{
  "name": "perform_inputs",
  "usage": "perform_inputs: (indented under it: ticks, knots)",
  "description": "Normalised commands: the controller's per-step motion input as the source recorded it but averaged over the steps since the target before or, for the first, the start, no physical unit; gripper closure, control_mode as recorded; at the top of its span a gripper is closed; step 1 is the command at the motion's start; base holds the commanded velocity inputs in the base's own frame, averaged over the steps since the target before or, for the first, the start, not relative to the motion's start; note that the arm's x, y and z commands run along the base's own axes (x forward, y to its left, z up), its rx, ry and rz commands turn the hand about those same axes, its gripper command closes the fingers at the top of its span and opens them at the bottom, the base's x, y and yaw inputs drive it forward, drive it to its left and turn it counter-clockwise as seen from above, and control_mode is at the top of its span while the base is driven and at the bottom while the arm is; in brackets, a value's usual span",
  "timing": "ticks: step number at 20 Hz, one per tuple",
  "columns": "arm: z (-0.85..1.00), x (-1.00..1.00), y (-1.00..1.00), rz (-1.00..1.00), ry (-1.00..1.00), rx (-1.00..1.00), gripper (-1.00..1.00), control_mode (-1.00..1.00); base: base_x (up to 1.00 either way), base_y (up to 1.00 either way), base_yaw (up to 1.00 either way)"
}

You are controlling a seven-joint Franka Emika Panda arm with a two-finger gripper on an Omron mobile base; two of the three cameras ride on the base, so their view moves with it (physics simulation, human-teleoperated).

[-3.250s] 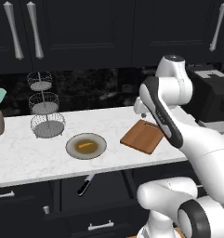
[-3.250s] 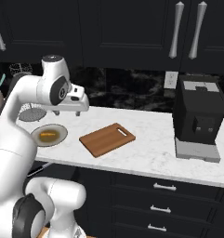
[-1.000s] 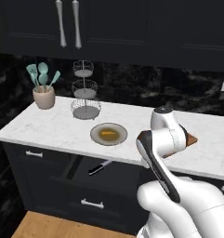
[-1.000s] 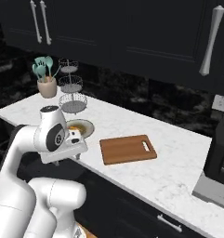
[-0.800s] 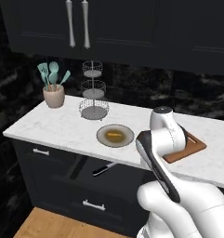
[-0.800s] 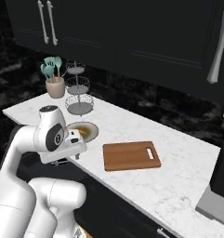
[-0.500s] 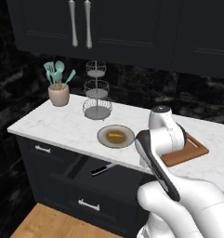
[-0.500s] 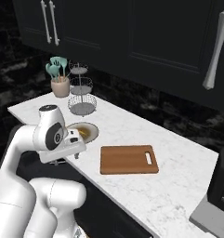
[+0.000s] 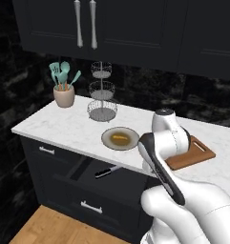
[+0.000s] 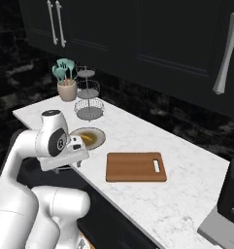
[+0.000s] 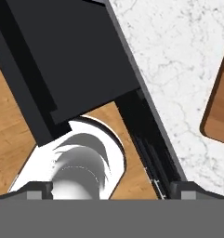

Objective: Pick up the knife from the drawer and place it on the cutting board. Then place the meat from the plate to the cutting board.

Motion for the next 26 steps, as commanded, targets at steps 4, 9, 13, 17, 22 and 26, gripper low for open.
perform_inputs:
  ticks: [4,9,13,17,22,26]
  knots:
    - [-0.80,0.01,0.77,0.05,0.35,0.25,-1.00,-1.00,0.00,0.00,0.00]
    - [-0.98,0.27,1.00,0.00,0.21,0.10,-1.00,-1.00,0.00,0.00,0.00]
    - [-0.48,0.49,0.82,-0.04,0.09,0.00,-1.00,-1.00,0.00,0.00,0.00]
    - [-0.29,0.36,0.04,-0.03,0.09,0.02,-1.00,-1.00,0.00,0.00,0.00]
    - [-0.65,0.01,0.13,0.00,0.12,0.03,-1.00,-1.00,0.00,0.00,0.00]
    - [-0.56,-0.39,0.57,0.00,0.06,0.00,-1.00,-1.00,0.00,0.00,0.00]
